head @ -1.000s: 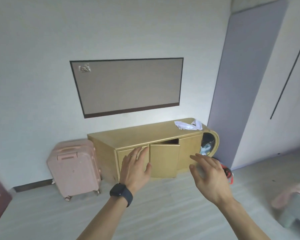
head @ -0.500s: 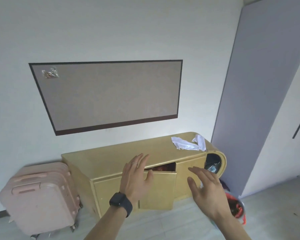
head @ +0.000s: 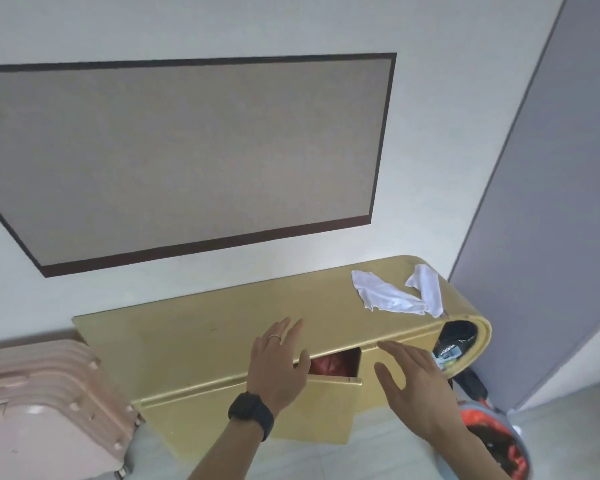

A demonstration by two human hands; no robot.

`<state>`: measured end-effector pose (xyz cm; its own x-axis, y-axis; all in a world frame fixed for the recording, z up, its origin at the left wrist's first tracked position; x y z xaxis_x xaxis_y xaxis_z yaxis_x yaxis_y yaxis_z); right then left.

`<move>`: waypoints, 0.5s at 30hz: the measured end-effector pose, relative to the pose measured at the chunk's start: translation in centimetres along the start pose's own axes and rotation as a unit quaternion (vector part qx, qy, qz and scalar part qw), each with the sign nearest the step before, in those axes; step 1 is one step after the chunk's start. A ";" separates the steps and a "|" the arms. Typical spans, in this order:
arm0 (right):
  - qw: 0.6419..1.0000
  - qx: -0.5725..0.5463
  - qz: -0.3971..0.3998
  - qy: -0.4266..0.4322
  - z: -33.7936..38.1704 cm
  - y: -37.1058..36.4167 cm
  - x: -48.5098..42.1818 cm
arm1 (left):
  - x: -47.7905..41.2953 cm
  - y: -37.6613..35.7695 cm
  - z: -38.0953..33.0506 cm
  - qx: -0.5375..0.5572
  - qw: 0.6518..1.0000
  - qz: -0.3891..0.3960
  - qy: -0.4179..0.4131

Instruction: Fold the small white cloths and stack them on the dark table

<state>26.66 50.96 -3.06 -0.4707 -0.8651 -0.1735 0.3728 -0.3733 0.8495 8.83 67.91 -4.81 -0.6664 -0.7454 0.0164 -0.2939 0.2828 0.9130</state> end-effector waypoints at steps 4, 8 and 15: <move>0.998 0.006 0.034 -0.052 -4.2 -2.1 -5.8 | -8.2 -2.4 0.7 0.004 1.000 0.031 -0.004; 0.993 0.019 0.068 -0.095 -7.9 -4.1 -10.7 | -15.0 -5.8 1.7 0.011 0.997 0.071 0.013; 0.966 -0.018 0.187 -0.178 -15.6 -12.5 -18.3 | -23.9 -13.2 5.4 -0.002 0.987 0.146 0.073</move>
<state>43.12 66.21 -18.29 -0.5413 -0.7736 0.3295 0.5944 -0.0748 0.8007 24.96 85.19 -19.49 -0.6163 -0.7119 0.3367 -0.1020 0.4961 0.8622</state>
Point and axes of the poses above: each hand's wrist, its own x-axis away from the middle knuckle, its own y-axis out of the back of the hand, z = x × y, the point moved 10 cm from there along -x, towards the middle knuckle, and after that the axes turned 9 degrees about z, right-handed, at the moved point
